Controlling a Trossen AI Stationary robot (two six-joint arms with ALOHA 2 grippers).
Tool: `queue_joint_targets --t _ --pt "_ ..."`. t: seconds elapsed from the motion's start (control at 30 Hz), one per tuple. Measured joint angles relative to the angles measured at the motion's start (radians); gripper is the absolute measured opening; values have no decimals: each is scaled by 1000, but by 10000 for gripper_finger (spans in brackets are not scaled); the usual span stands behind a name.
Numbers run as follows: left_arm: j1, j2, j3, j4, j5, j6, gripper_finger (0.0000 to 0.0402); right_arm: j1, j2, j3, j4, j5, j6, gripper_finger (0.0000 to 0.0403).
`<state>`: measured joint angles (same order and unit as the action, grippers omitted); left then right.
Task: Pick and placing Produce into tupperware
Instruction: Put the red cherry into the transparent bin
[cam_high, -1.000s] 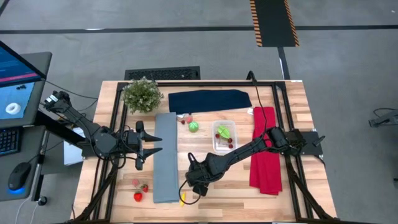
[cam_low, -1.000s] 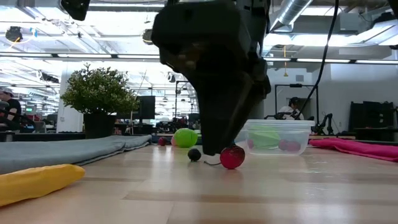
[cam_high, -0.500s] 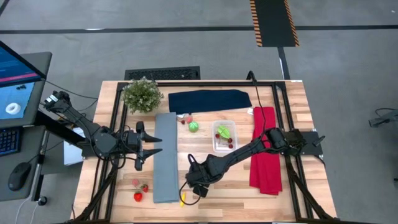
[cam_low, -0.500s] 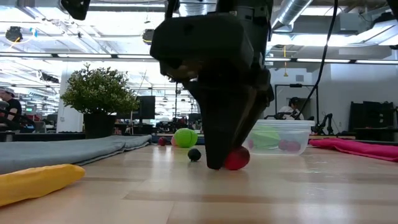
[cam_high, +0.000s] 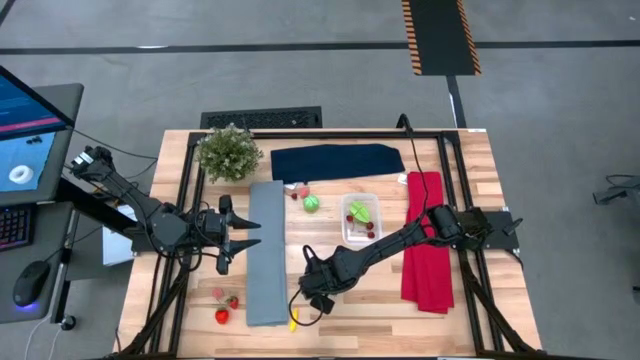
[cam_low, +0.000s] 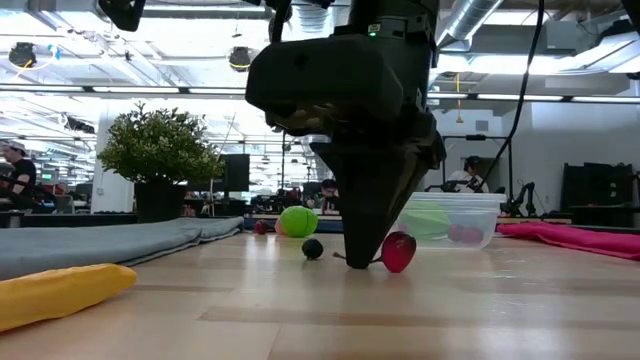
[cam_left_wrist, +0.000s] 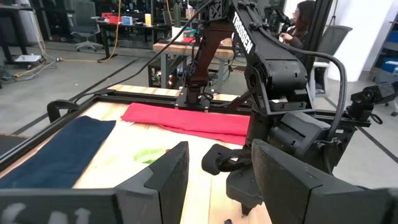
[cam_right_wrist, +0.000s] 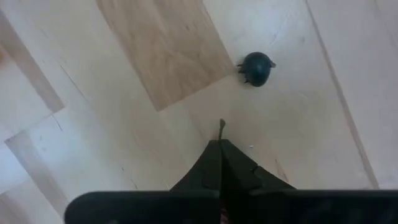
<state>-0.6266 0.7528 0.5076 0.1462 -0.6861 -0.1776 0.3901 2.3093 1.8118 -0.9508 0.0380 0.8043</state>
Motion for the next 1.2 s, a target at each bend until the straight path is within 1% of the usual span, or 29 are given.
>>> queue_joint_targets --t 0.1,0.17,0.3,0.53,0.63,0.73,0.87,0.93,1.07,1.2 --pt "0 0 0 0 0 0 167 0 0 2 -8 15 -6 11" --pt "0 0 0 0 0 0 167 1 0 15 -48 29 -7 12" --pt "0 0 0 0 0 0 167 1 4 85 -139 74 -13 11" --pt "0 0 0 0 0 1 167 9 0 229 -351 228 -12 11" --pt "0 0 0 0 0 1 167 6 0 250 -470 308 15 11" --pt "0 0 0 0 0 1 167 -14 0 239 -560 363 45 11" --pt "0 0 0 0 0 8 167 -51 0 214 -598 407 54 11" --pt "0 0 0 0 0 9 167 -72 0 211 -624 410 52 11" --pt "0 0 0 1 9 10 167 -106 -2 211 -617 434 3 11" --pt "0 0 0 2 29 10 167 -113 -52 210 -612 451 -20 11"
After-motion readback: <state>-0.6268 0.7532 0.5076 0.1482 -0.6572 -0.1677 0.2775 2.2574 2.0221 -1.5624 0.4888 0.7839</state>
